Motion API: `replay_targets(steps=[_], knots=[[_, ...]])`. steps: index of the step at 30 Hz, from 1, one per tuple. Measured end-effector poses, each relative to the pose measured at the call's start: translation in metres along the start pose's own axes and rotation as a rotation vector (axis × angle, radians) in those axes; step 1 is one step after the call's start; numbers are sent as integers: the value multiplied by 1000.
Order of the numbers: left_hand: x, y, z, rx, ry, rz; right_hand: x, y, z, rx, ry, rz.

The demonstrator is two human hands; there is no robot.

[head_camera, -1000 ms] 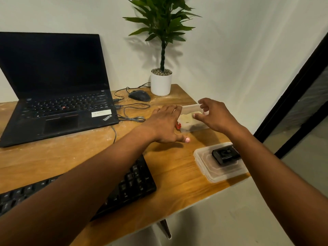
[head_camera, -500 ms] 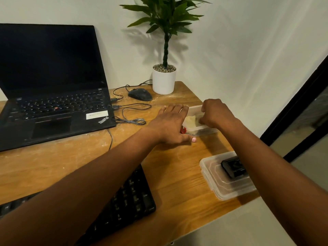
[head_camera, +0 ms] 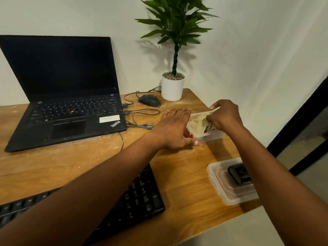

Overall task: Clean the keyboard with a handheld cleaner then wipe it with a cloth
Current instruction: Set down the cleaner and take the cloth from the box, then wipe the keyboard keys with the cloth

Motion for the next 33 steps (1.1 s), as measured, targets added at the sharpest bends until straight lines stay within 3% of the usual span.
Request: replay_targets(steps=[11, 21, 33], knots=[[53, -43, -31, 198, -84, 148, 49, -51, -74, -340, -203, 77], [167, -93, -80, 736, -185, 312, 152, -4, -163, -675, -267, -290], [346, -100, -155, 896, -413, 348, 270, 95, -249, -883, -228, -593]])
Point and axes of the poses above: each hand's wrist, its own x-axis away from the middle knuckle, its own y-axis out of the palm, z = x × y, the point moved 10 cm from there along -x, towards the middle knuckle, and after that the axes turned 1 degree about z, right-handed, at the moved point
